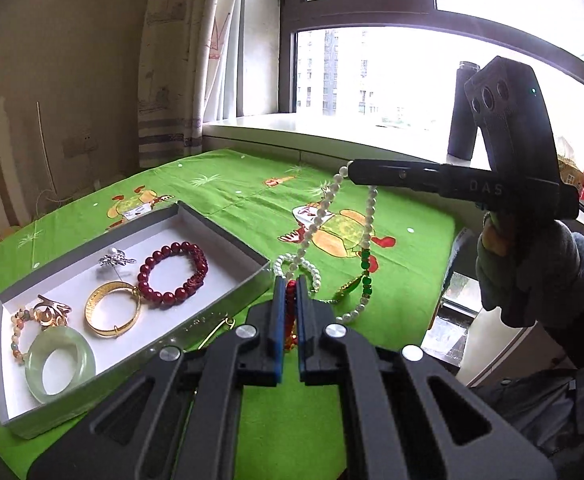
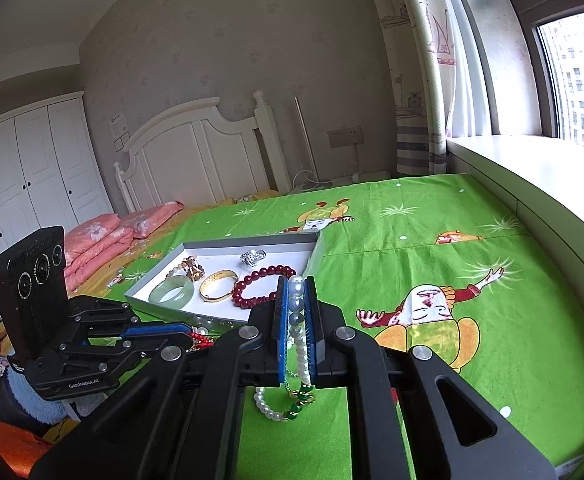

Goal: Organize jewelry

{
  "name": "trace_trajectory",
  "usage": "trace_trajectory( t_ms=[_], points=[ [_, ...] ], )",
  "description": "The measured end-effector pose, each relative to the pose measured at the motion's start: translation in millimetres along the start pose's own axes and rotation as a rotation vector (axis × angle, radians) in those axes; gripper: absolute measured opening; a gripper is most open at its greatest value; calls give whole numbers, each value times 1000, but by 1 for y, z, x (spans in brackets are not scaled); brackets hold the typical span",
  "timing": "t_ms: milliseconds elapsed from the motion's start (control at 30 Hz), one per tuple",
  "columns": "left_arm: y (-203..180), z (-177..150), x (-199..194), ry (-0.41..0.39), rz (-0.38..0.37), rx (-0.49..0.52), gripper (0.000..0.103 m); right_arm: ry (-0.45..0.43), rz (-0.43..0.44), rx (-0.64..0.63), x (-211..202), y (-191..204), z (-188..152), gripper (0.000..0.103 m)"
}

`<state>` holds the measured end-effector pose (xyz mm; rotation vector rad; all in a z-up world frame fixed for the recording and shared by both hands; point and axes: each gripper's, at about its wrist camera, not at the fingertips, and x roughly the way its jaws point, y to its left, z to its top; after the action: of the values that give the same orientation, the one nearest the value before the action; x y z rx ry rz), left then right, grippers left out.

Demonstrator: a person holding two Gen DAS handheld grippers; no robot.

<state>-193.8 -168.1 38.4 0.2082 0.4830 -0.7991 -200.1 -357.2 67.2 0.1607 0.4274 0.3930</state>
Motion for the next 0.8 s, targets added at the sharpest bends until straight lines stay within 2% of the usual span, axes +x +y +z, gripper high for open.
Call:
trace_trajectory(
  t_ms=[167,433,800],
  points=[
    [14,15,-24,-52,35,-9,5,-24,5,-43,-7,12,11,9],
    [31,24,-46,-75,109,0,4,-85,7,-123,-16,33,38,9],
    [39,37,-69,-96,172,37,4,-205,18,-244,-32,66,90,9]
  ],
)
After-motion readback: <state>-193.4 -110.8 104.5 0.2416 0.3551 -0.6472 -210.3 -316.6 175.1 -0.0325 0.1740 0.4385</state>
